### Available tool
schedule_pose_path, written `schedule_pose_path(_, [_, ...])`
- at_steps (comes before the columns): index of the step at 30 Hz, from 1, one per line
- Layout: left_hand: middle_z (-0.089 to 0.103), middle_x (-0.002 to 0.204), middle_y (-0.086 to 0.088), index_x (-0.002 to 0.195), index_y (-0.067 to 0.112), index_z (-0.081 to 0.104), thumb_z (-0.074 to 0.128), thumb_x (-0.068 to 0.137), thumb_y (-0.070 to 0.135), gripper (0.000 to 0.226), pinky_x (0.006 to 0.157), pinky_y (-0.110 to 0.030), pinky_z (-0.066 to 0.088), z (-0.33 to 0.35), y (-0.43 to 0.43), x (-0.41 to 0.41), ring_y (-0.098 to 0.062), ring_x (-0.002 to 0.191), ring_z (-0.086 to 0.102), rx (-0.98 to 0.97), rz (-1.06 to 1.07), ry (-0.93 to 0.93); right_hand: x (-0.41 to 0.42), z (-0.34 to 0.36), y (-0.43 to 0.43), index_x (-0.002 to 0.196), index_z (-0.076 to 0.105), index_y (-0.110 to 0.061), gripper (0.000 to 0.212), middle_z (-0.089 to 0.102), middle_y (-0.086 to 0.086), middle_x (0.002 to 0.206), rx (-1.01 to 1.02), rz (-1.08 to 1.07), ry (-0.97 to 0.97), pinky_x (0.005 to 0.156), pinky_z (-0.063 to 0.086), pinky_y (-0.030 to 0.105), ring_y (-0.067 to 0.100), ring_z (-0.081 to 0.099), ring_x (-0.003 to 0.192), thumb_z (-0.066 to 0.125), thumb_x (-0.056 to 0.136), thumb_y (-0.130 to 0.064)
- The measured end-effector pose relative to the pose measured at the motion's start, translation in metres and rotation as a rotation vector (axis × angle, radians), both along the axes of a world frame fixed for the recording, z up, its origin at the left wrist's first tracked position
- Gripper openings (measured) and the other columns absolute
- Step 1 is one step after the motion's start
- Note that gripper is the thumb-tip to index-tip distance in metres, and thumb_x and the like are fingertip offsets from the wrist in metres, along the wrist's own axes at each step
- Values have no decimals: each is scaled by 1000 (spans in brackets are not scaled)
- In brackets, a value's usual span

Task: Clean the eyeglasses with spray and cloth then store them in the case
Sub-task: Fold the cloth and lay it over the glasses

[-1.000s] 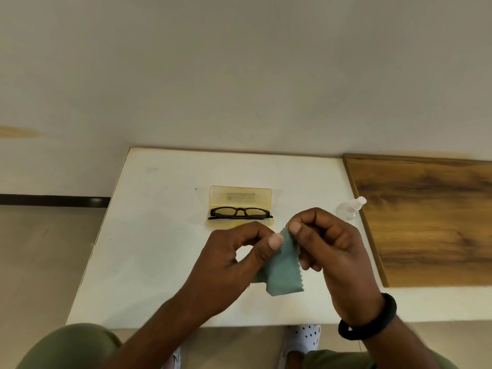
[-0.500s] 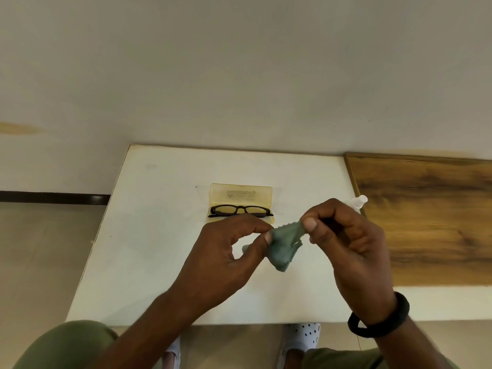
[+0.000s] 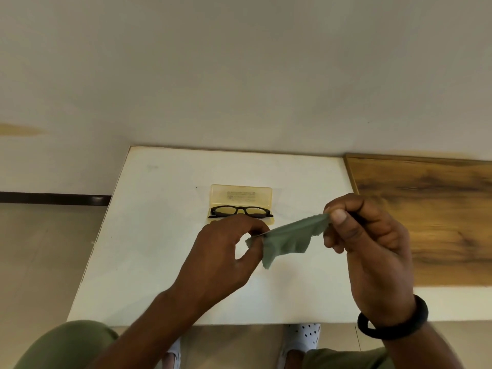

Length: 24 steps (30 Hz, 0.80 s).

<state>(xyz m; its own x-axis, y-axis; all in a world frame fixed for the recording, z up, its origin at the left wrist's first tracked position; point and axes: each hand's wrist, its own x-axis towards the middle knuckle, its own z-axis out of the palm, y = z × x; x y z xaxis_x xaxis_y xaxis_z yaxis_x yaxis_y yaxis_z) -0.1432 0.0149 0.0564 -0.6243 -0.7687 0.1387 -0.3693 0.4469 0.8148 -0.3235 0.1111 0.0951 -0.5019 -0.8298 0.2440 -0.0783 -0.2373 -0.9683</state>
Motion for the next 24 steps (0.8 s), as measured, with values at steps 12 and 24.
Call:
schedule_pose_path(12, [69,97,29,89,45,69,68,83,42,7,82,-3,40,2,-11,9,8,98,62,54,86,86,-21,0,6,91,65,-6,27,60,3,69,51,-83,4,49,40,24,17,52,57,65,89,-33])
schedule_pose_path(24, [69,97,13,100,23,75,57,94,36,23,78,-33,52,3,-18,33,-8,91,66,-321,-11,3,-25,-24,23,83,68,-17,9,65,-8,76,232,-138,311,60,45,22,13,56,70,66,84,-26])
